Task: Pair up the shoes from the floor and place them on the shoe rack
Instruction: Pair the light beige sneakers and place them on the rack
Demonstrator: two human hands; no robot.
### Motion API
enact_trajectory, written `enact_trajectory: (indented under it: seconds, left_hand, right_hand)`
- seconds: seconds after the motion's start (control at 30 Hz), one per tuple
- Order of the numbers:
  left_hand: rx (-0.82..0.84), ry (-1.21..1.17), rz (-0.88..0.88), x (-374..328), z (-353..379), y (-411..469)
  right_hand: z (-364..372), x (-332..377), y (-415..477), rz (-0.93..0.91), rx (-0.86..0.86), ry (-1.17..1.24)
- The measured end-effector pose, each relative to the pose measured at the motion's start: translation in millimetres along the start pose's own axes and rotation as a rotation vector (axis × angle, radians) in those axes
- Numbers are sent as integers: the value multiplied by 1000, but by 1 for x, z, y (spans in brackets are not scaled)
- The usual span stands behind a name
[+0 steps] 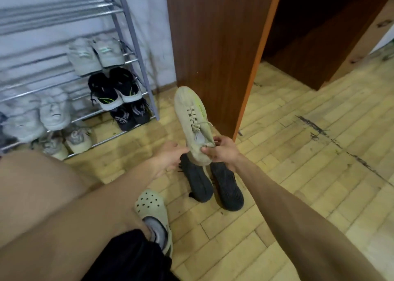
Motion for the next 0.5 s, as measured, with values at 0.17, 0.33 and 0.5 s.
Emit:
enact_trajectory:
  seconds: [0.17,0.33,0.5]
  left_hand:
    - [-123,-165,84,-16,-74,-19]
    - [-356,-276,189,-24,-165,-47]
    - [-599,-316,223,-5,-272,-81]
  right_hand:
    - [58,81,-6,-147,155,34]
    - [130,160,-10,-308,284,-31]
    - [235,237,-22,-471,355,-332]
Point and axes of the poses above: each hand's wrist, its own y-axis towards the middle knuckle, its own z-axis out of the palm, x = y × z, the point moved 2 cm from there along y, towards the middle knuckle, and after that the axes turned 2 degrees about -z, right-handed, at the moved point
